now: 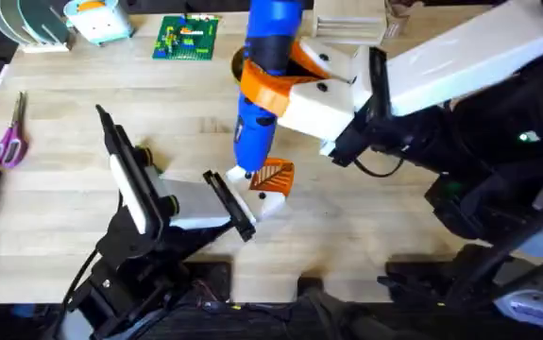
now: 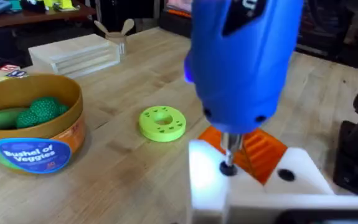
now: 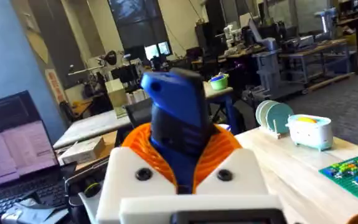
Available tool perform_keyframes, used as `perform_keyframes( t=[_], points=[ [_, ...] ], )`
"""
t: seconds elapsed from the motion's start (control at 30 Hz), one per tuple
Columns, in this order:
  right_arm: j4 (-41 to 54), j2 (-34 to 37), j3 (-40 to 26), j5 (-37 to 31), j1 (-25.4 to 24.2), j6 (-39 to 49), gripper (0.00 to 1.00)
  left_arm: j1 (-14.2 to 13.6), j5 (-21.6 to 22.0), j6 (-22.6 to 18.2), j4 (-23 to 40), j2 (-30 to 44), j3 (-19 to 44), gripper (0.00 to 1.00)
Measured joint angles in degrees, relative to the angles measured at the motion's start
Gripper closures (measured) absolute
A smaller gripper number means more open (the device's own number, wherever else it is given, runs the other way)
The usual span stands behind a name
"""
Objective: Pick up the gripper from the table and insert it into the empty holder that is missing its gripper. Then pick up a screw, insert it into the mounting hole, and use the screwdriver to tighten it. Finally, clean up the table by picking up the vegetable and placing it into the bucket.
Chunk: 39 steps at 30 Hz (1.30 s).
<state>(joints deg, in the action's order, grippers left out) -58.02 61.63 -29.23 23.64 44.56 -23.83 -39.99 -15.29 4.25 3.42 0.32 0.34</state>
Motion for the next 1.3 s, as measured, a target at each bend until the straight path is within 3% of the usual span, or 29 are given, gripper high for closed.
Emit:
perform_keyframes(
  t=[0.77,0.93,1.1,1.3],
  points=[
    [2.5,0.0,-0.5,-0.4,-0.1,-0.3,0.925,0.0,0.0,0.0,0.0,0.0,0.0,0.99],
    [-5.9,0.5,-0.5,0.0,-0.5,-0.3,0.926,0.0,0.0,0.0,0.0,0.0,0.0,0.99],
    [-12.8,-0.2,-0.5,0.2,-3.3,-0.4,0.927,0.0,0.0,0.0,0.0,0.0,0.0,0.99],
    [-0.4,-0.3,-0.5,0.4,-10.7,7.3,0.928,0.0,0.0,0.0,0.0,0.0,0.0,0.99]
  ],
)
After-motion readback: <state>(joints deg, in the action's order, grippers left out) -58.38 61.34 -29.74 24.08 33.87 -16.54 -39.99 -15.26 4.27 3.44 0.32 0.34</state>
